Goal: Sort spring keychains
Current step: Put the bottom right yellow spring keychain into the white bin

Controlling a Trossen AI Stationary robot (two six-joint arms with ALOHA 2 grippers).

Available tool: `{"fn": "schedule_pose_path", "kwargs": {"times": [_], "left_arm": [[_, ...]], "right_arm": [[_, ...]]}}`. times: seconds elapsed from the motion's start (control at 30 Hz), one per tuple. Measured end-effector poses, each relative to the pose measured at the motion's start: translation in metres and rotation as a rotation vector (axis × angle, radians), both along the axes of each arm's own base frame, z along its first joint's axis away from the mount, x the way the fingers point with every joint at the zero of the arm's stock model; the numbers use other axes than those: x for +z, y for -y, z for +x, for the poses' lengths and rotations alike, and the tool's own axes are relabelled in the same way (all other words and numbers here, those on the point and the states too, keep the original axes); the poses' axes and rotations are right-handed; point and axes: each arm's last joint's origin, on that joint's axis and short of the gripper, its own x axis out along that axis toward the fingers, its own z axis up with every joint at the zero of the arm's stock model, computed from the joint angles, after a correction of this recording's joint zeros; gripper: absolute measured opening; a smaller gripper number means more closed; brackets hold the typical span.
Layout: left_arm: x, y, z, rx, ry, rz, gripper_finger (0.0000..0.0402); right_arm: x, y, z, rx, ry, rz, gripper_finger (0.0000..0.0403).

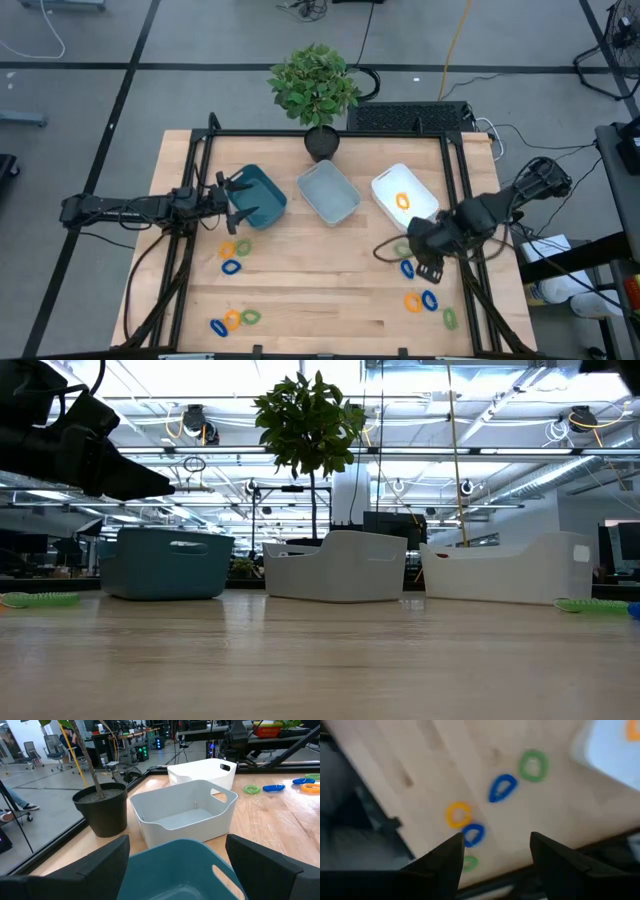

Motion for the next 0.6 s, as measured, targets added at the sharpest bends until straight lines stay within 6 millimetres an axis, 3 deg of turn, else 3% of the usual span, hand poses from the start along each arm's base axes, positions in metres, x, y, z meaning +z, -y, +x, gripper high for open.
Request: {"fn": "schedule_pose_path", "kwargs": {"times": [0.4,0.6], "left_arm": [[0.000,0.000,0.000,0.000,0.000,0.000,0.0335],[0.000,0.000,0.000,0.000,0.000,0.000,0.0335]], "right_arm": [[0.000,-0.043,-0.019,-0.076,0.033,0.080,0.0212],[-0.019,-0.064,-0.030,-0.101,0.021,0.111,0.0212]]}}
